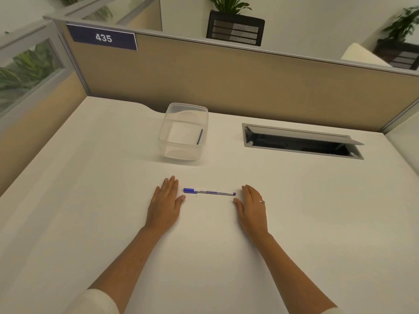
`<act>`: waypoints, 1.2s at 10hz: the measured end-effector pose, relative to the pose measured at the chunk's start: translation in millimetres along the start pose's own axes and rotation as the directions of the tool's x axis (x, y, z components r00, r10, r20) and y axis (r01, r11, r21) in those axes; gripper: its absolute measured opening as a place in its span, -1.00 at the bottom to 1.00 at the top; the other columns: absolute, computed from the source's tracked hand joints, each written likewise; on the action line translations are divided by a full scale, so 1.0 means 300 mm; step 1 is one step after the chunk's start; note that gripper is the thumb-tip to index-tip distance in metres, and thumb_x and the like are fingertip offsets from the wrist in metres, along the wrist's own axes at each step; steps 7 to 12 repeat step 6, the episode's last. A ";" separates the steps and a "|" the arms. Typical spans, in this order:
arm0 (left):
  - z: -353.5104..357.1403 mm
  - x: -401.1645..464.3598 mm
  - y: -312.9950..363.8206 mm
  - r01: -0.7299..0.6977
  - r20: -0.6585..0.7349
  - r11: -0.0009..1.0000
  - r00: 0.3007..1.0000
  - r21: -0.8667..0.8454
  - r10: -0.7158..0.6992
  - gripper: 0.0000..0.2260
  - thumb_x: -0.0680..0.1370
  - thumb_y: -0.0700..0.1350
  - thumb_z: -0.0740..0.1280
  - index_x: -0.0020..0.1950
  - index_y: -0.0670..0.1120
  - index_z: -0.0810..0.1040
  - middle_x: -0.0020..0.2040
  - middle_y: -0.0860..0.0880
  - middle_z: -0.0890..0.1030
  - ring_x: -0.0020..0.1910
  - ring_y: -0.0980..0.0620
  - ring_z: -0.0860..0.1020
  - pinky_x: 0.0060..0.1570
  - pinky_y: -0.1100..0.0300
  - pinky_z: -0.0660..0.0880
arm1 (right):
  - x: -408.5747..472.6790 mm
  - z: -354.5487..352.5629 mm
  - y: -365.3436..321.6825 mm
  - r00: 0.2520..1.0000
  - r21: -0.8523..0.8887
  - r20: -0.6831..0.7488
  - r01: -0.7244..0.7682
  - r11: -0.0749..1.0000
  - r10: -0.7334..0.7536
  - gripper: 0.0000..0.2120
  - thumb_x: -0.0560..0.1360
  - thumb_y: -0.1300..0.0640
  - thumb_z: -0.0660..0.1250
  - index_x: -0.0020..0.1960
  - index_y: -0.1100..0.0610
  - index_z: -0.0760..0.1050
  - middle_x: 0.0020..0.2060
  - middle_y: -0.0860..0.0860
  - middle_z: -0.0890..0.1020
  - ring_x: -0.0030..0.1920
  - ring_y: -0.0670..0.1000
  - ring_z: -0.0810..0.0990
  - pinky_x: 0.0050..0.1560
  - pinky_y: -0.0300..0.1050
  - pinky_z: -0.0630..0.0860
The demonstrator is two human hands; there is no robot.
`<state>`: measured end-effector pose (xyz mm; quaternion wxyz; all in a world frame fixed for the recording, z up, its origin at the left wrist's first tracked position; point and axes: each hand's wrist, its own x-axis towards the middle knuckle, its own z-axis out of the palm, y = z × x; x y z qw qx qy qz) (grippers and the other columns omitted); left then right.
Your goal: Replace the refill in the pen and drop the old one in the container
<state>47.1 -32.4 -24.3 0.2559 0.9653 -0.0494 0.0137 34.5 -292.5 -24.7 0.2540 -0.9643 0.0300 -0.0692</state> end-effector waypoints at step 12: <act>-0.006 -0.113 0.026 -0.057 0.045 0.965 0.998 0.255 0.047 -0.19 0.52 0.26 -0.35 0.44 -0.28 0.23 0.49 -0.24 0.22 0.45 -0.26 0.23 0.38 -0.18 0.16 | -0.107 0.014 0.057 0.983 -0.228 0.183 0.043 0.973 0.000 -0.37 0.59 -0.17 -0.11 0.51 0.13 -0.22 0.54 0.03 -0.17 0.53 0.04 -0.18 0.50 0.06 -0.19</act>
